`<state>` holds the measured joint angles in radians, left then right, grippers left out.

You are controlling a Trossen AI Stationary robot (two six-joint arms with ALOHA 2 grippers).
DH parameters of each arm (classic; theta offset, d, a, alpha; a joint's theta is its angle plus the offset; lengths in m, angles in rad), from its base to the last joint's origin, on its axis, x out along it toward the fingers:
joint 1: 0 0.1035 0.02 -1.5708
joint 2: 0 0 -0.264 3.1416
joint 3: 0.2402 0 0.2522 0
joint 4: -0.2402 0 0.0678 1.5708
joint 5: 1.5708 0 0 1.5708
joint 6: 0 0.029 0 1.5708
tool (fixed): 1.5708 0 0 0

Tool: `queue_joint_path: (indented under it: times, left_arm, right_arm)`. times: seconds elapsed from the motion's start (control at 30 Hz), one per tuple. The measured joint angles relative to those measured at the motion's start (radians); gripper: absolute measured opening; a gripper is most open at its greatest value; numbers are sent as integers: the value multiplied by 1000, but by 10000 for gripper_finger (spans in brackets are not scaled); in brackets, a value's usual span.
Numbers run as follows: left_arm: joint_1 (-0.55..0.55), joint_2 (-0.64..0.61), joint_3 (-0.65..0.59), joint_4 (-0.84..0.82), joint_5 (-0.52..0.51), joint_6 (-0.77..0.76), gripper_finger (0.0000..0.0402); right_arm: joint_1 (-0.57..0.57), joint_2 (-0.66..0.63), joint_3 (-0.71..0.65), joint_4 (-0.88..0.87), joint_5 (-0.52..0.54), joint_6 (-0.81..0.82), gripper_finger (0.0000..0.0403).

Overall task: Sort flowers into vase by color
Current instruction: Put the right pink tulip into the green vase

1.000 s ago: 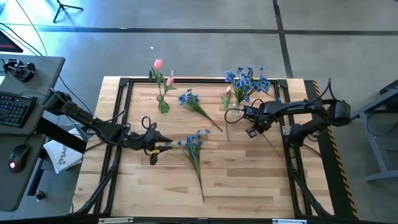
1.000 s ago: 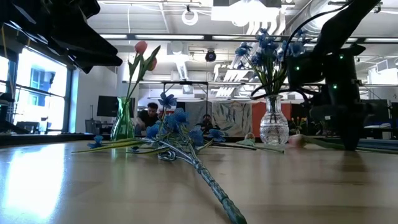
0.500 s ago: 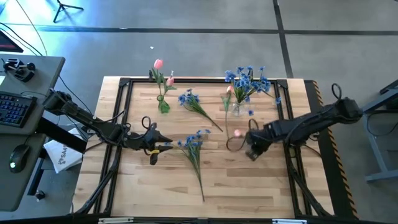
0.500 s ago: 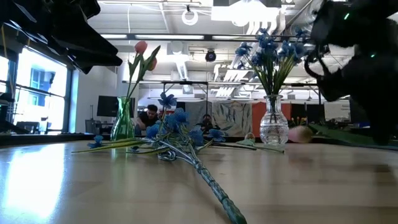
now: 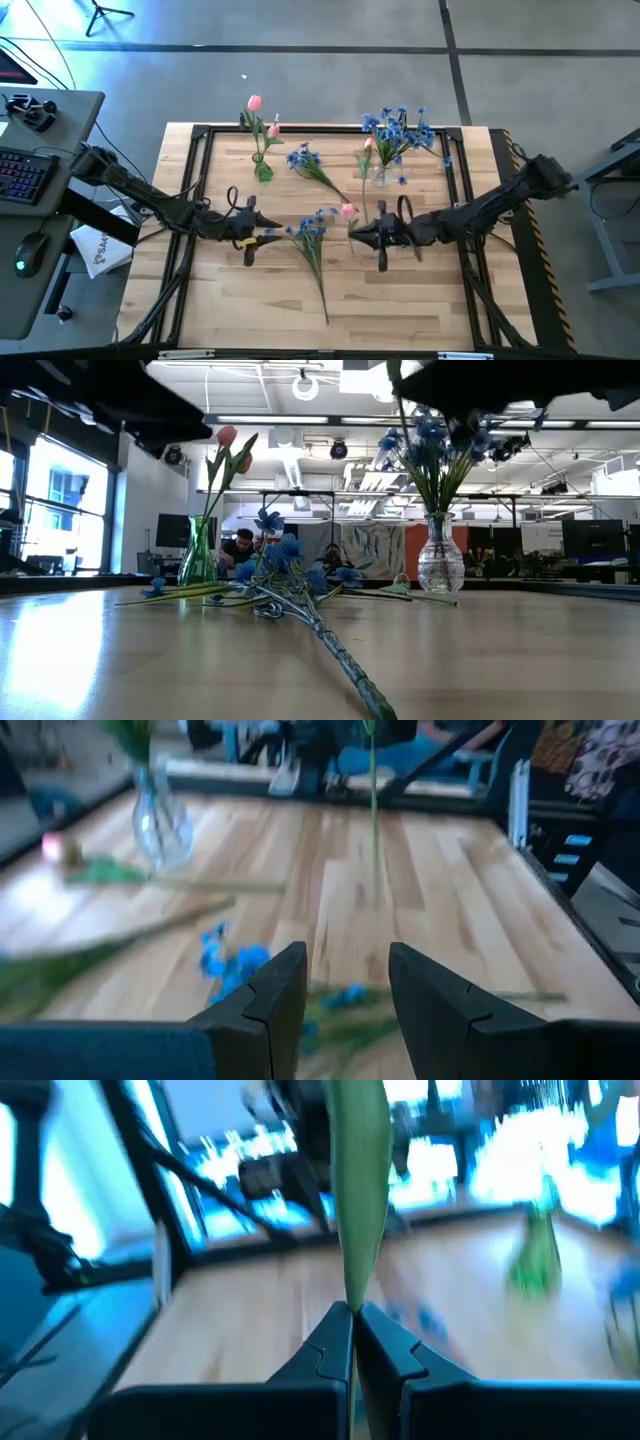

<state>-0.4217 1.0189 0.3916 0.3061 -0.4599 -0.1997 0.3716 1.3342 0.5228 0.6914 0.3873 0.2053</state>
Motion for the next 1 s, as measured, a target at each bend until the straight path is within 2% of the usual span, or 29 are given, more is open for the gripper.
queue_joint_path:
  times: [0.07,0.17,0.37,0.57,0.77,1.0]
  left_arm:
    - [0,34,1,84,0,63,130]
    - [1,99,1,231,0,155,130]
    - [23,227,4,525,20,323,133]
    - [95,309,76,559,131,350,165]
    - [150,383,166,555,254,325,211]
    - [179,496,253,554,270,351,220]
  right_arm:
    - [-5,46,1,142,-18,-100,0]
    - [-12,112,13,248,-25,-179,0]
    - [-34,233,93,272,-26,-214,0]
    - [-40,305,152,268,-29,-265,0]
    - [-40,308,160,261,-29,-265,0]
    - [-40,307,160,255,-28,-255,0]
